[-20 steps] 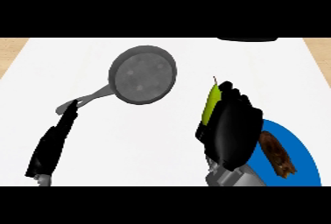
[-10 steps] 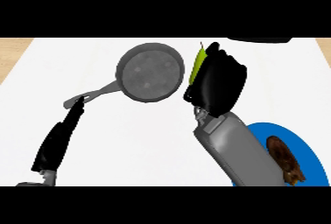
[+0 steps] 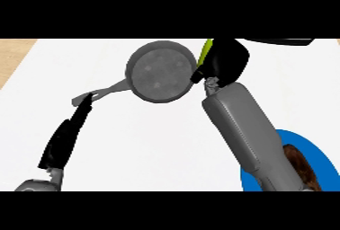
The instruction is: Pick the pear from the plate and place it in the pan
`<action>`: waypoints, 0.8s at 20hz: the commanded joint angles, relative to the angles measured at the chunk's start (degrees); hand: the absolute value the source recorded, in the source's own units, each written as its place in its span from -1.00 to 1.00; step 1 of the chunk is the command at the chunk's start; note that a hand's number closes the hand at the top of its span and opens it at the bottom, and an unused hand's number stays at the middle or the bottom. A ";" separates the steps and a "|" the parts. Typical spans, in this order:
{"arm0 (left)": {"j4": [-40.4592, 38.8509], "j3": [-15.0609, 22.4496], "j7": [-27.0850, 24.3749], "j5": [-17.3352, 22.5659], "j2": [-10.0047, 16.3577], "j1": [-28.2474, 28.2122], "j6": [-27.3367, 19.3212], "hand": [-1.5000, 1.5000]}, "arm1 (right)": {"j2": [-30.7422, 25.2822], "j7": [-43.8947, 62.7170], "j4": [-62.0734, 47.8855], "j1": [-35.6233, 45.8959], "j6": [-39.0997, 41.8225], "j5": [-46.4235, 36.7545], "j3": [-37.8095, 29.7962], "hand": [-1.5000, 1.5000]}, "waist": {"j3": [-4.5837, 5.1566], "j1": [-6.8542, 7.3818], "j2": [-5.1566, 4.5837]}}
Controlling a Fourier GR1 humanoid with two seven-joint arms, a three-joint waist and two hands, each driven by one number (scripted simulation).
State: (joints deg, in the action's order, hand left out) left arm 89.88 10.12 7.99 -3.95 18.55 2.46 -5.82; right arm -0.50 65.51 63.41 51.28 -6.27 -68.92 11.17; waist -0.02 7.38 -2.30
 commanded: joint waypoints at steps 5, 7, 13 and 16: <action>0.58 2.07 0.89 -0.92 -1.94 1.94 -0.08 0.00 | 0.48 -1.94 -18.37 4.81 -10.33 12.35 -6.11 1.00 | -0.14 1.99 -0.73; -0.33 1.42 0.36 -0.88 -1.34 2.17 0.15 0.00 | 0.48 0.40 -14.79 3.83 -17.17 17.49 -10.75 1.00 | -0.30 2.48 -0.94; -0.26 1.20 0.10 -0.62 -0.50 2.18 1.27 0.00 | 0.48 -7.96 -19.96 4.29 -29.19 25.23 -14.67 -1.00 | -0.24 3.58 -0.92; -0.60 1.57 0.85 -0.79 -1.22 3.30 1.13 0.00 | 0.48 -12.66 -20.71 5.43 -37.74 24.60 -13.98 -1.00 | -0.20 2.54 -0.75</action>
State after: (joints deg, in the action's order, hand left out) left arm 89.68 11.74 8.01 -4.63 17.60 4.59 -4.67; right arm -0.24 54.73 44.30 55.81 -32.18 -46.03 -2.37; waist -0.24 10.56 -3.17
